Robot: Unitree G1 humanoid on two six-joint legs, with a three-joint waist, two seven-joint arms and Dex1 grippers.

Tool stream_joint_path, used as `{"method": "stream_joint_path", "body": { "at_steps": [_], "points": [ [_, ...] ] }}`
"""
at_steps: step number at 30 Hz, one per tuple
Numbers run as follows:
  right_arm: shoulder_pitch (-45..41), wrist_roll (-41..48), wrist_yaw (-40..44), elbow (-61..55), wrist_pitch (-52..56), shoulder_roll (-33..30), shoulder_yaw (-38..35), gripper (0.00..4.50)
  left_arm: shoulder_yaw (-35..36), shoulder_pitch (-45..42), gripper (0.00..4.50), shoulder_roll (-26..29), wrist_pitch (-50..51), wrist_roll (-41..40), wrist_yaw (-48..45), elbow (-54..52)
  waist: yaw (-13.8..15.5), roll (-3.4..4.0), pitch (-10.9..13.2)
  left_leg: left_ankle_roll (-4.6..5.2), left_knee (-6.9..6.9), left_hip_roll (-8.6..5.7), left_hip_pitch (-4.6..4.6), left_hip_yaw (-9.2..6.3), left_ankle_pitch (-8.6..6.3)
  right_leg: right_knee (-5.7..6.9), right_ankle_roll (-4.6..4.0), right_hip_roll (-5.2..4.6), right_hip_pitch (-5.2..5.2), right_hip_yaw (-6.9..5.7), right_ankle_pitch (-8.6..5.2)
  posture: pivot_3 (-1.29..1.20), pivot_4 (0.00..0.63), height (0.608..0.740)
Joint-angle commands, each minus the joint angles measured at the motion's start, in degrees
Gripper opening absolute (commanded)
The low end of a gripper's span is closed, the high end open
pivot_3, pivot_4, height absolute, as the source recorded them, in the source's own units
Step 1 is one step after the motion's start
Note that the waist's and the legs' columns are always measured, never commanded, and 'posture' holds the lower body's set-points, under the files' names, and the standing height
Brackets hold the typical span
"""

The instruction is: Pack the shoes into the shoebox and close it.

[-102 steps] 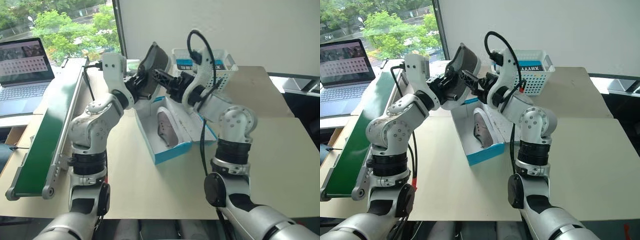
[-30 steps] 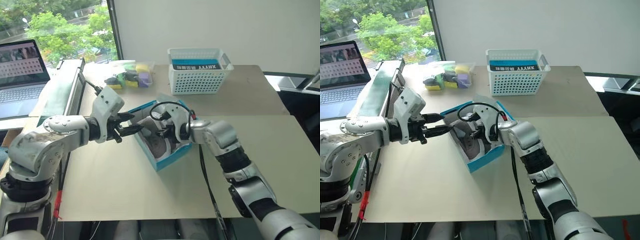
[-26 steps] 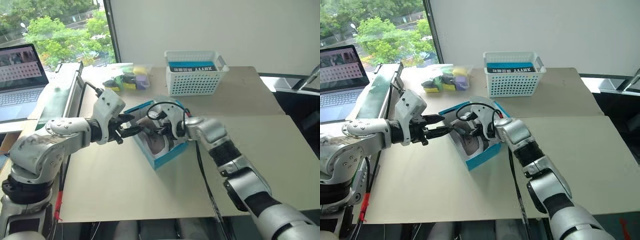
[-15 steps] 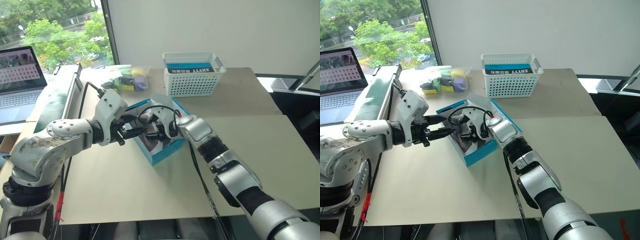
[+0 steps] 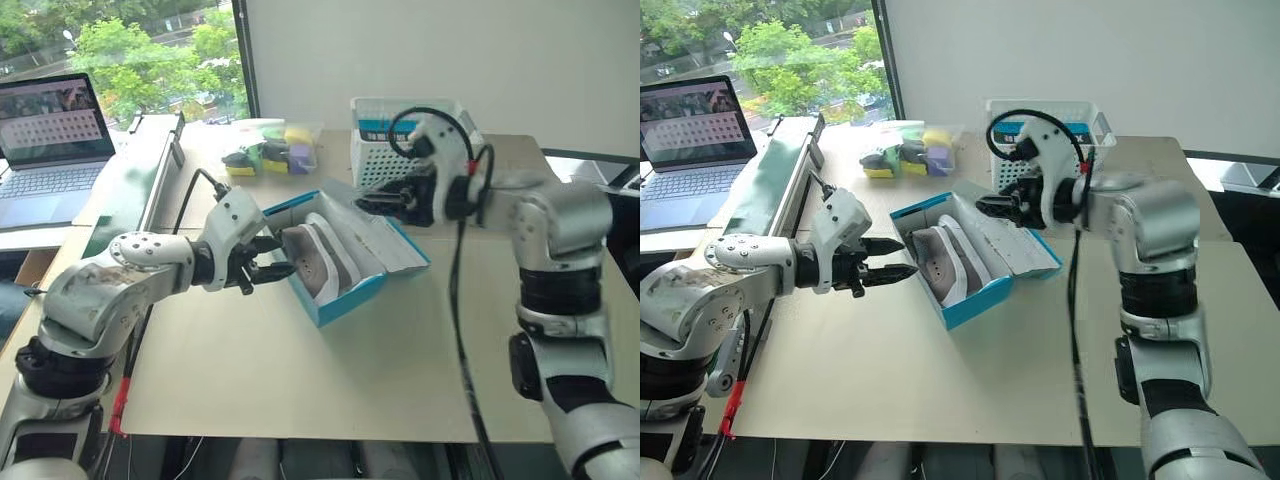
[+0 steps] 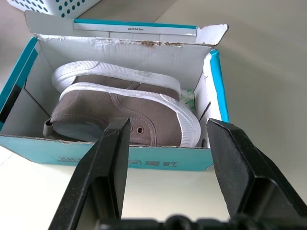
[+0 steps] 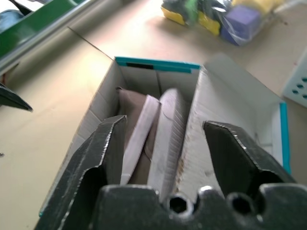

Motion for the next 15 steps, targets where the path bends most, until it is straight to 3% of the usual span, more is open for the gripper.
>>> {"method": "stream_joint_path", "body": {
  "at_steps": [1,3,6,9,15],
  "points": [
    [8.4,5.3,0.8,-8.8,7.1,-3.2,-9.1,1.59,-0.4,-2.5,2.65,1.8,-3.0,2.0,-3.5,1.6,0.2,0.06,0.0,0.01,0.01,0.0,-0.01,0.02,0.0,-0.02,0.0,0.0,0.0,0.0,0.0,0.0,0.15,0.74],
    [14.7,5.3,-0.5,-10.2,7.2,-4.0,-12.8,0.87,-1.2,-3.6,2.65,2.2,-3.8,2.5,-5.3,2.7,0.0,0.17,0.1,0.01,0.05,-0.04,-0.02,0.07,0.0,-0.01,0.01,-0.04,0.0,0.05,0.0,0.0,0.15,0.74],
    [21.9,6.2,-3.1,-10.9,5.1,1.1,-17.0,0.04,-2.6,-5.5,2.65,1.9,-4.8,3.9,-7.3,4.6,-0.3,0.15,0.1,0.03,0.04,0.01,0.12,0.06,-0.01,-0.01,0.01,0.03,0.13,0.05,-0.01,0.0,0.15,0.74],
    [23.3,7.5,-6.3,-9.2,-0.7,9.7,-20.7,0.04,-3.6,-6.9,2.65,1.6,-5.6,5.1,-8.6,6.0,-1.4,0.17,0.1,0.03,0.04,0.04,0.16,0.09,-0.01,0.03,0.01,0.08,0.13,0.13,-0.01,0.0,0.15,0.74],
    [29.8,4.3,-8.2,-1.1,-13.9,19.1,-15.2,0.04,-3.9,-9.1,2.65,1.7,-5.0,6.1,-10.3,6.5,-1.2,0.21,0.1,0.03,0.03,0.02,0.11,0.1,-0.01,0.06,0.04,0.06,0.09,0.14,-0.02,0.0,0.15,0.74]
  ]
}}
